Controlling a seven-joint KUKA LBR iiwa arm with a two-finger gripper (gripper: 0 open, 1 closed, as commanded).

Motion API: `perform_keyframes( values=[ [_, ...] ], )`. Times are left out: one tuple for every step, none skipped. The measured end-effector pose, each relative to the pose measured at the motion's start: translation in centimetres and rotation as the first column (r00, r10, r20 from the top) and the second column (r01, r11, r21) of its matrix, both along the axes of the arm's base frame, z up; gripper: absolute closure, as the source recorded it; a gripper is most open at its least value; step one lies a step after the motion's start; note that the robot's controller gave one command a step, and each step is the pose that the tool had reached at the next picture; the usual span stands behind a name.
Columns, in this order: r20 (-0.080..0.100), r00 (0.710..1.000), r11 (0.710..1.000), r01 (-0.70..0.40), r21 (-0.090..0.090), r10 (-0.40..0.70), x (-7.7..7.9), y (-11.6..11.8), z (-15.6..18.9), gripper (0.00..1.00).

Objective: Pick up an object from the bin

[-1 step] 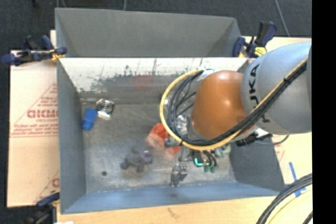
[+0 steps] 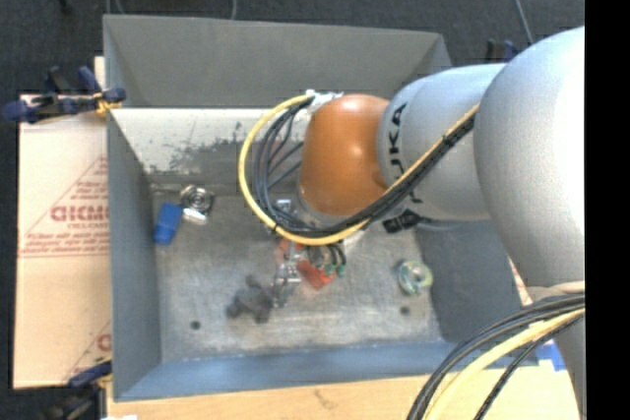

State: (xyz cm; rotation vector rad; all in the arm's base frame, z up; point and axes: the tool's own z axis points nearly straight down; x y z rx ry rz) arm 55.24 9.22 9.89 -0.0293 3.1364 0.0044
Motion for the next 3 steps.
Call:
perform_keyframes(
  values=[
    [0.016,0.998,0.998,-0.057,-0.002,0.057,-7.1,-0.3,-2.4,0.0],
    [0.004,0.998,0.998,-0.056,-0.002,0.056,-7.3,-0.3,-2.5,1.0],
    [0.004,0.908,0.908,-0.418,-0.005,0.418,-7.8,0.4,15.7,1.0]
  ],
)
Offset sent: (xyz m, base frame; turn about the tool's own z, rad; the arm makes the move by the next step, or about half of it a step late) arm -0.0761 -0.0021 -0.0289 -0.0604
